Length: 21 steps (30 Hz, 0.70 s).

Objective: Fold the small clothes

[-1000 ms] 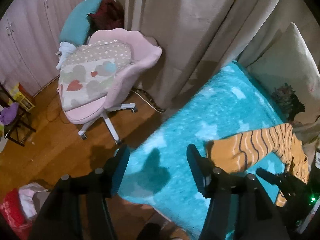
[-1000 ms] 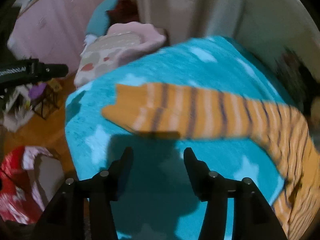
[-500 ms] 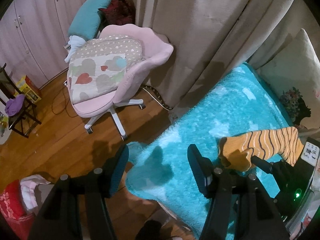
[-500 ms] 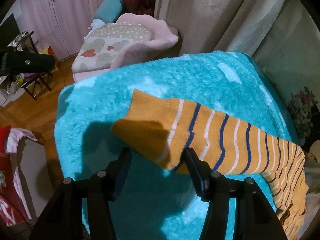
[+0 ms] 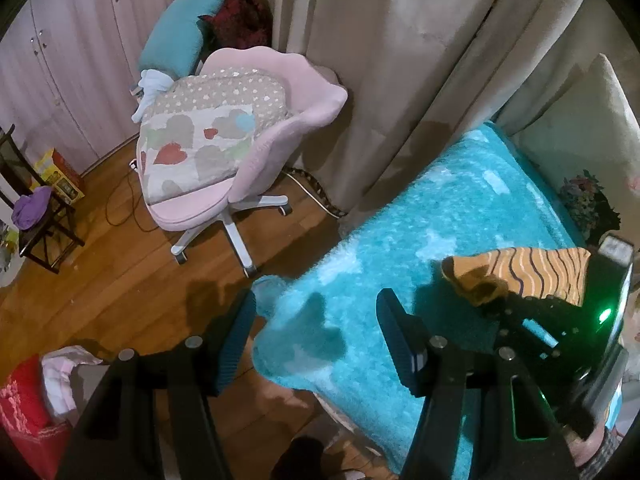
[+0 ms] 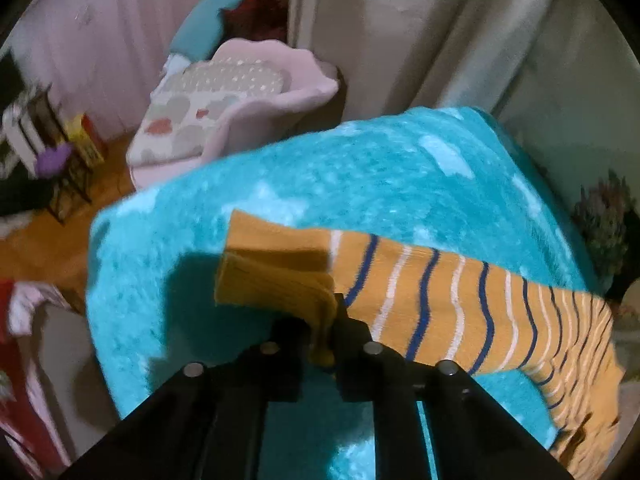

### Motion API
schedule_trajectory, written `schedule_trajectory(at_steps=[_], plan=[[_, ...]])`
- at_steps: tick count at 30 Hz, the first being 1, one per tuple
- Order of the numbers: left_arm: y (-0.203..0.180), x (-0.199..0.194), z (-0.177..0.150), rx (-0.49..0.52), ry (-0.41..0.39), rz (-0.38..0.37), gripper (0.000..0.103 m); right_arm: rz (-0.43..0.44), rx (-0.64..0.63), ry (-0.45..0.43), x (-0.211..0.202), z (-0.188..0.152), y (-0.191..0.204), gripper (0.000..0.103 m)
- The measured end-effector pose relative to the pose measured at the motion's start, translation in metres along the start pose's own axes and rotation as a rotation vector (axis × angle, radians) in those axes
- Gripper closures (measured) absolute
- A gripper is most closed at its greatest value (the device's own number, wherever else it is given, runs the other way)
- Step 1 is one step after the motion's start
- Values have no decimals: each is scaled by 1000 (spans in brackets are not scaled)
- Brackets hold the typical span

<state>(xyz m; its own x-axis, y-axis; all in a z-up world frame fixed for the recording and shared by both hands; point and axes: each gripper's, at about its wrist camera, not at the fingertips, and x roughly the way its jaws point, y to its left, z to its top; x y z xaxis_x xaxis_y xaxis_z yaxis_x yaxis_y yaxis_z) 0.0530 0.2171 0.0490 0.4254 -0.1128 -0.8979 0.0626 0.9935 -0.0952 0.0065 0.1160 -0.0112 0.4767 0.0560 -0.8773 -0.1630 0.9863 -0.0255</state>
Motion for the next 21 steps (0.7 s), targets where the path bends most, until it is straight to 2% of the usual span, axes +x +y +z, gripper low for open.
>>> schedule_trajectory(at_steps=[7,11,15,18,19,21], plan=[[-31,-9,1,44,-15,-51,41,23,142,-123,-64,2,-45,93],[-67,-16,-5,107,-20,-94,41,-20,256,-192,-117,-22,-103,94],[-106,-22,-21,176,-8,-139,41,-94,448,-221,-166,-81,-186,94],[-141,-25,-40,237,12,-176,41,-163,627,-215,-198,-147,-257,94],[-149,-26,-45,252,16,-183,41,-208,708,-205,-211,-181,-287,94],[-172,-28,-58,297,27,-199,41,-269,811,-179,-223,-229,-324,94]])
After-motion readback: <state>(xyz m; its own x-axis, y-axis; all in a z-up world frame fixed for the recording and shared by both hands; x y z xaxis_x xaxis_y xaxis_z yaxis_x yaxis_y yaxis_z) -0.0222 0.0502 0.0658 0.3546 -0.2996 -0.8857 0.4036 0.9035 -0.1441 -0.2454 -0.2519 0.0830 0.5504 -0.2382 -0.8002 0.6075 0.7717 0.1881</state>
